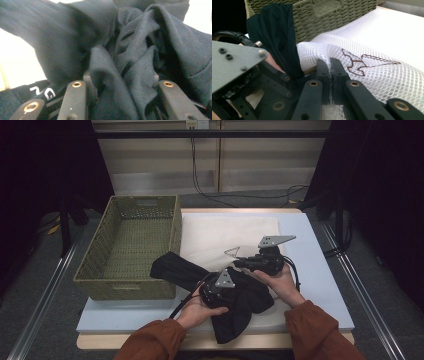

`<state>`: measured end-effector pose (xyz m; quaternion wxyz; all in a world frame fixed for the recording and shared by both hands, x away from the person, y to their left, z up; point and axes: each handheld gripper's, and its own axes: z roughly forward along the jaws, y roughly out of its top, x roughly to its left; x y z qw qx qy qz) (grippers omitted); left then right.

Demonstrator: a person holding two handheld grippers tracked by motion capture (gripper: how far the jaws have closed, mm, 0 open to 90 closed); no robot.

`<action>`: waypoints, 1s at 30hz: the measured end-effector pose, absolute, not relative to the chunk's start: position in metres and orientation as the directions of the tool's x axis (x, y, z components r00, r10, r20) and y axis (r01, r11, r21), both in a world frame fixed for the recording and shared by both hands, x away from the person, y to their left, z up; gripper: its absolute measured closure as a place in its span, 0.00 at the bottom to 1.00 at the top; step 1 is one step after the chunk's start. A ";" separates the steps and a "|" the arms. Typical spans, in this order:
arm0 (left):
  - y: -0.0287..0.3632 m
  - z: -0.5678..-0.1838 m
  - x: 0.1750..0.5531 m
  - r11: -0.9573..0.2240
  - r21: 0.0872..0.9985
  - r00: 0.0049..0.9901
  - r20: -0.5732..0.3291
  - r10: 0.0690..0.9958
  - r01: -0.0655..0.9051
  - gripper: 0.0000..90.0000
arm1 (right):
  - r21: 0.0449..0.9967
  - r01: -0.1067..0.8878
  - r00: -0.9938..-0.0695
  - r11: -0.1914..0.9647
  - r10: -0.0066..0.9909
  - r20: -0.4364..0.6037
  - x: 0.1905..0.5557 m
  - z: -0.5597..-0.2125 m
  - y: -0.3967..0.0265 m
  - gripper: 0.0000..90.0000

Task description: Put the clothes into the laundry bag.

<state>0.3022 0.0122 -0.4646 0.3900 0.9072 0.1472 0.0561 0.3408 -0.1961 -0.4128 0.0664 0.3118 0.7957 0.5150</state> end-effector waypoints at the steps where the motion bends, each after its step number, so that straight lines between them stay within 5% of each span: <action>1: 0.013 -0.464 0.302 -0.657 0.718 0.949 -0.014 0.315 0.229 0.65 | 0.861 0.428 -0.797 0.274 0.564 0.216 0.340 -0.412 -0.196 0.98; 16: 0.033 -0.444 0.296 -0.554 0.792 0.946 -0.089 0.311 0.257 0.34 | 0.855 0.434 -0.800 0.283 0.557 0.222 0.341 -0.416 -0.196 0.97; 21: 0.030 -0.446 0.289 -0.601 0.769 0.960 -0.059 0.274 0.219 0.26 | 0.855 0.436 -0.799 0.281 0.558 0.223 0.341 -0.416 -0.196 0.97; 23: 0.027 -0.450 0.289 -0.633 0.745 0.959 -0.029 0.281 0.208 0.29 | 0.855 0.435 -0.799 0.282 0.559 0.222 0.341 -0.417 -0.195 0.97; 28: 0.022 -0.451 0.297 -0.647 0.730 0.947 -0.004 0.322 0.223 0.67 | 0.853 0.436 -0.801 0.285 0.555 0.224 0.341 -0.417 -0.195 0.97; 30: 0.020 -0.447 0.299 -0.642 0.733 0.939 0.016 0.344 0.223 0.73 | 0.853 0.437 -0.802 0.284 0.554 0.226 0.341 -0.418 -0.196 0.97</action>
